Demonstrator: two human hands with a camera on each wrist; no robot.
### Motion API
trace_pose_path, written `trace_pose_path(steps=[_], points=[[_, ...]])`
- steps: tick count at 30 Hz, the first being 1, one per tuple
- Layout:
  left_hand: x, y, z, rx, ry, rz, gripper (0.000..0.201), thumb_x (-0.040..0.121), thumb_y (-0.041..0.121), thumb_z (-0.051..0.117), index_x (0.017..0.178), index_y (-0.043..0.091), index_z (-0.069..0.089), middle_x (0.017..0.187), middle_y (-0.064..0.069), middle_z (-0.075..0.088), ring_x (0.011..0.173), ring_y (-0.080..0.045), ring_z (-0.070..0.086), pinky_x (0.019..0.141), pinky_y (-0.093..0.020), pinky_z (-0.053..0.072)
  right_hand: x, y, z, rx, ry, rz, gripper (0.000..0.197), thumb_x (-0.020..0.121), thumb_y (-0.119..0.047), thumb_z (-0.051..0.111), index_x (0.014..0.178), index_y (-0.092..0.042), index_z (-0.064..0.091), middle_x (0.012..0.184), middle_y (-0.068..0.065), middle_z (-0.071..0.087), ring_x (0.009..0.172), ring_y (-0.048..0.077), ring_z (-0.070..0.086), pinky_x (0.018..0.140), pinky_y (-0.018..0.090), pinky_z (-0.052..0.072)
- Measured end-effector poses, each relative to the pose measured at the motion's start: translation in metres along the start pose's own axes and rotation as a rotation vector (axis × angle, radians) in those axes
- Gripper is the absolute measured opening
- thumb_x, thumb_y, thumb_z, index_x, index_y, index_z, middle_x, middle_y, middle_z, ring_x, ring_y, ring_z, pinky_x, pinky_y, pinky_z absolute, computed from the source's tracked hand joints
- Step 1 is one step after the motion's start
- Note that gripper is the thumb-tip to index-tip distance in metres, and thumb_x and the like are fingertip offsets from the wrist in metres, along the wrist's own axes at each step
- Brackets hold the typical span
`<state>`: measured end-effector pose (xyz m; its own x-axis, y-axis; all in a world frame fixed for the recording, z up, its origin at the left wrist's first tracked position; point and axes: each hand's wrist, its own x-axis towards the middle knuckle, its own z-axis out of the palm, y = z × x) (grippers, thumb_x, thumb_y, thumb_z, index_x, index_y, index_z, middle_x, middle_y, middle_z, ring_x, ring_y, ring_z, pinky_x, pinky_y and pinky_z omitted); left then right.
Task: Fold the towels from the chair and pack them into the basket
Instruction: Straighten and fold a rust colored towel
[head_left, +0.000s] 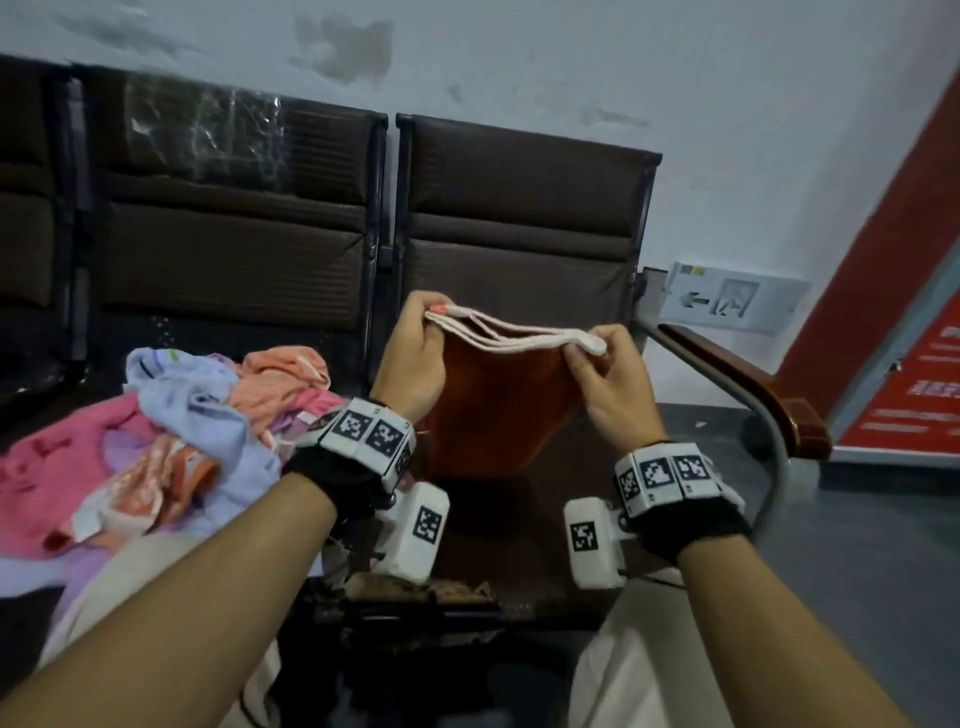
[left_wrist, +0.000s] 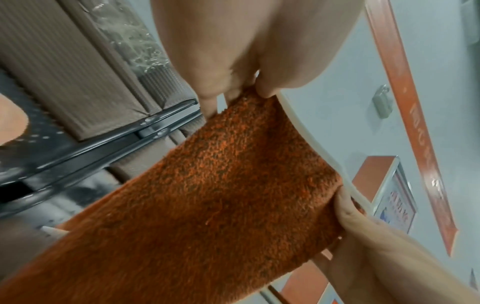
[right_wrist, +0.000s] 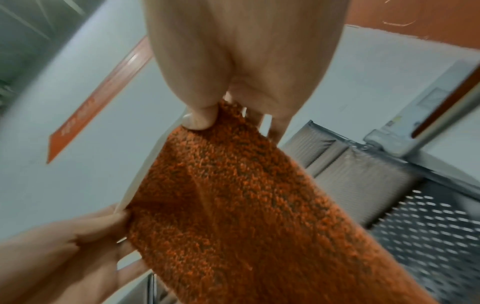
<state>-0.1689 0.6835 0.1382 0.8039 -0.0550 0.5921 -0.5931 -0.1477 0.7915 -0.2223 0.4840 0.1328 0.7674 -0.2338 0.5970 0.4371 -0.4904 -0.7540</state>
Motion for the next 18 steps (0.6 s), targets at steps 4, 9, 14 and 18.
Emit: trace_pose_path(steps=[4, 9, 14, 18], points=[[-0.067, -0.028, -0.007, 0.056, -0.183, -0.099, 0.024, 0.094, -0.003, 0.038, 0.106, 0.012, 0.053, 0.099, 0.003, 0.059, 0.099, -0.013, 0.054, 0.094, -0.028, 0.039, -0.067, 0.027, -0.005, -0.019, -0.112, 0.139, 0.02, 0.088, -0.012, 0.064, 0.083, -0.024, 0.049, 0.075, -0.011, 0.057, 0.072, 0.002, 0.054, 0.072, 0.03, 0.043], [-0.121, -0.044, -0.013, 0.027, -0.33, -0.184, 0.021, 0.096, 0.003, 0.04, 0.107, 0.016, 0.053, 0.107, -0.003, 0.062, 0.106, -0.016, 0.057, 0.098, -0.034, 0.041, -0.111, 0.048, -0.009, -0.121, -0.173, 0.234, 0.015, 0.087, -0.023, 0.066, 0.083, -0.026, 0.052, 0.071, -0.016, 0.061, 0.071, -0.003, 0.056, 0.073, 0.023, 0.045], [-0.147, -0.072, -0.013, 0.158, -0.398, -0.268, 0.021, 0.098, 0.013, 0.042, 0.115, 0.016, 0.052, 0.111, -0.001, 0.061, 0.106, -0.017, 0.056, 0.095, -0.036, 0.041, -0.125, 0.077, -0.002, -0.294, -0.184, 0.348, 0.015, 0.09, -0.038, 0.058, 0.09, -0.027, 0.048, 0.081, -0.015, 0.057, 0.078, -0.001, 0.054, 0.066, 0.012, 0.036], [-0.146, -0.1, -0.005, 0.111, -0.431, -0.466, 0.017, 0.097, 0.018, 0.046, 0.113, 0.019, 0.051, 0.098, 0.001, 0.06, 0.093, -0.015, 0.056, 0.08, -0.033, 0.043, -0.119, 0.104, 0.007, -0.386, -0.303, 0.495, 0.022, 0.093, -0.042, 0.053, 0.097, -0.022, 0.047, 0.092, -0.003, 0.058, 0.09, 0.014, 0.054, 0.076, 0.026, 0.035]])
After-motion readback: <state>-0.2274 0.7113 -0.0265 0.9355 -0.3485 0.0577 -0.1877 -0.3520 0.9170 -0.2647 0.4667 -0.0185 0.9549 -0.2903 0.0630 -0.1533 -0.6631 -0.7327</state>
